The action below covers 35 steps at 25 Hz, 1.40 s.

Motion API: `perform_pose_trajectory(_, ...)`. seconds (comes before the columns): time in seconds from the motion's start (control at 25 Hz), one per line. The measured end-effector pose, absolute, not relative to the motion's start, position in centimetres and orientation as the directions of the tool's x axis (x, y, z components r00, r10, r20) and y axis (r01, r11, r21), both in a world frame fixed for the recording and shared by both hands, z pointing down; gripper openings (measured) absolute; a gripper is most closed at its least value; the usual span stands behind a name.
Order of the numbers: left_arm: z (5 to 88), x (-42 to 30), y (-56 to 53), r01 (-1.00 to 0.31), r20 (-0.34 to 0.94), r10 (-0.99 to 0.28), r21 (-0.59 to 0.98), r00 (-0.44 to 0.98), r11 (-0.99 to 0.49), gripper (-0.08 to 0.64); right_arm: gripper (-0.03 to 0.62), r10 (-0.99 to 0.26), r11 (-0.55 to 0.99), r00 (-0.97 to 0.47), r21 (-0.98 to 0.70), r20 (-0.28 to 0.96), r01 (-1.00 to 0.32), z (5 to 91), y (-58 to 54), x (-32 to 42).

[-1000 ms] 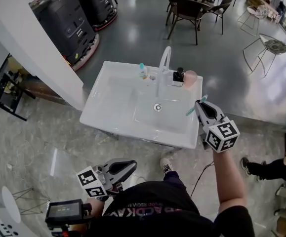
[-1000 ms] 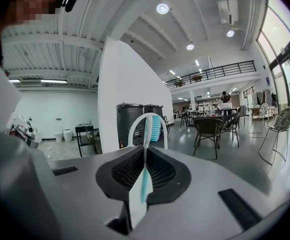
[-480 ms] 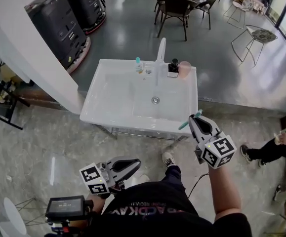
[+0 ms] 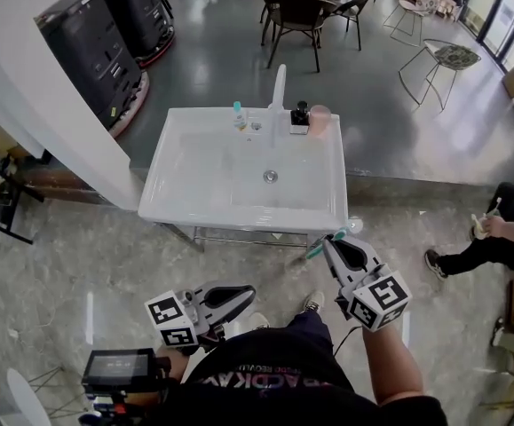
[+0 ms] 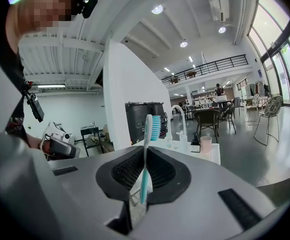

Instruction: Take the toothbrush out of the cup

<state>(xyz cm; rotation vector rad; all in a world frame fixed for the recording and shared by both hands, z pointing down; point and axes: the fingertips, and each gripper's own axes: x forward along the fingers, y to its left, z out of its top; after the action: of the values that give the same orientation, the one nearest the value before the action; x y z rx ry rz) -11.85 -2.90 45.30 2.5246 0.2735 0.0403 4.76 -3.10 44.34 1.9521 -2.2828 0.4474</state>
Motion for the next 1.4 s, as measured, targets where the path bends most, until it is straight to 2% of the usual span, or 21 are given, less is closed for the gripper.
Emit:
perform_pose_trajectory(0.4,45.5,-9.4,-1.7,0.228,-0.037,0.253,0.575,0.967,-0.785,0.008,0.026,-0.938,0.114,-0.186,-0.247,0.293,-0.962,45.9,0.7,1.4)
perform_pose_trajectory(0.72,44.5,-8.2,0.0,0.259,-0.041,0.288,0.57,0.957,-0.78,0.008,0.026,-0.955,0.082,-0.189,-0.407,0.23,-0.91,45.7,3.9,0.1)
perform_pose_trajectory(1.4,44.7,-9.1,1.4,0.265,-0.033,0.3,0.562,0.954,-0.783,0.008,0.026,-0.942,0.116,-0.215,-0.35,0.259,-0.929,46.4,4.8,-1.6)
